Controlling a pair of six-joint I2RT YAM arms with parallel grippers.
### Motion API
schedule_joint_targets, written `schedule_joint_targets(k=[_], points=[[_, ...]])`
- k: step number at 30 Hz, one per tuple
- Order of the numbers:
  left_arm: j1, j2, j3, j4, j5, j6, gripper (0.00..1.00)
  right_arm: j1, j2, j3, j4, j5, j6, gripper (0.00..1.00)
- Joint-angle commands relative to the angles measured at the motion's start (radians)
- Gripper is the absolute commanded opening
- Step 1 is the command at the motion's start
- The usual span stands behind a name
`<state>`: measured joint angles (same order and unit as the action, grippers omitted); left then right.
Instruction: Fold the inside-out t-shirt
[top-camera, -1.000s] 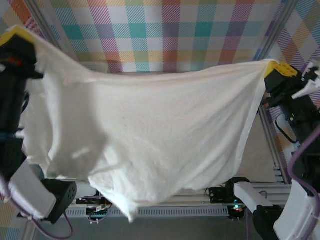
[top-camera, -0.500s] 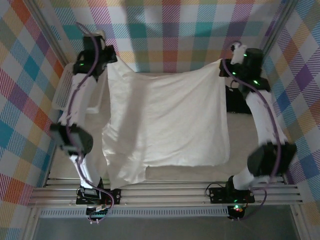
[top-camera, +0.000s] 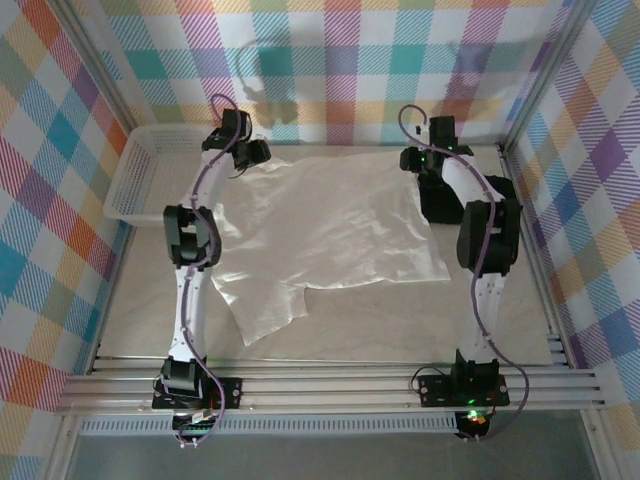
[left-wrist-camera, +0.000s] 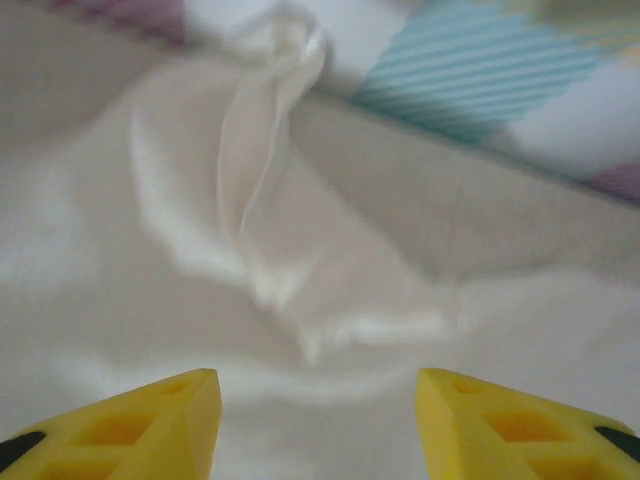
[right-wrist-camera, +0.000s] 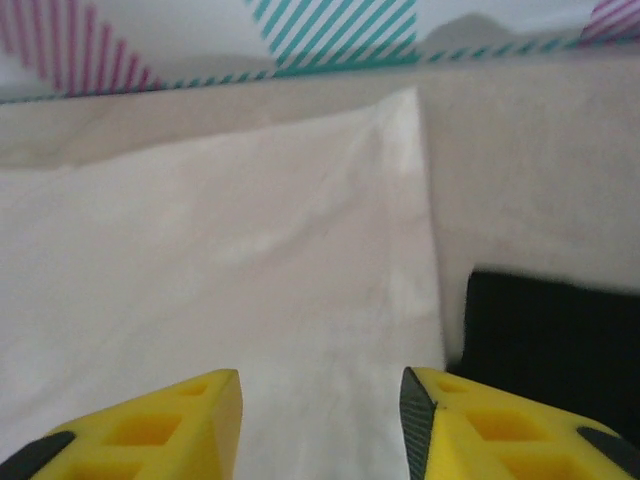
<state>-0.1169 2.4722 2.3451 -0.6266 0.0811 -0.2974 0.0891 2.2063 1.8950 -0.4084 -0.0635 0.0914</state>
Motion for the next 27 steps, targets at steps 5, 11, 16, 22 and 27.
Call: schedule_joint_targets(k=[5,11,16,22,27], points=[[-0.058,-0.604,-0.767,0.401,0.045,-0.136,0.61,0.036,-0.375,-0.461,0.035,-0.106,0.087,0.57],[-0.123,-0.806,-1.211,0.596,0.043,-0.273,0.66,0.051,-0.347,-0.55,0.008,-0.16,0.171,0.6],[-0.136,-0.919,-1.43,0.561,0.046,-0.293,0.67,0.041,-0.335,-0.603,-0.089,-0.118,0.204,0.6],[-0.136,-0.978,-1.576,0.436,0.034,-0.261,0.67,0.014,-0.353,-0.749,-0.13,-0.116,0.252,0.57],[-0.137,-1.006,-1.663,0.423,0.081,-0.274,0.67,-0.009,-0.425,-0.873,-0.153,-0.082,0.288,0.56]])
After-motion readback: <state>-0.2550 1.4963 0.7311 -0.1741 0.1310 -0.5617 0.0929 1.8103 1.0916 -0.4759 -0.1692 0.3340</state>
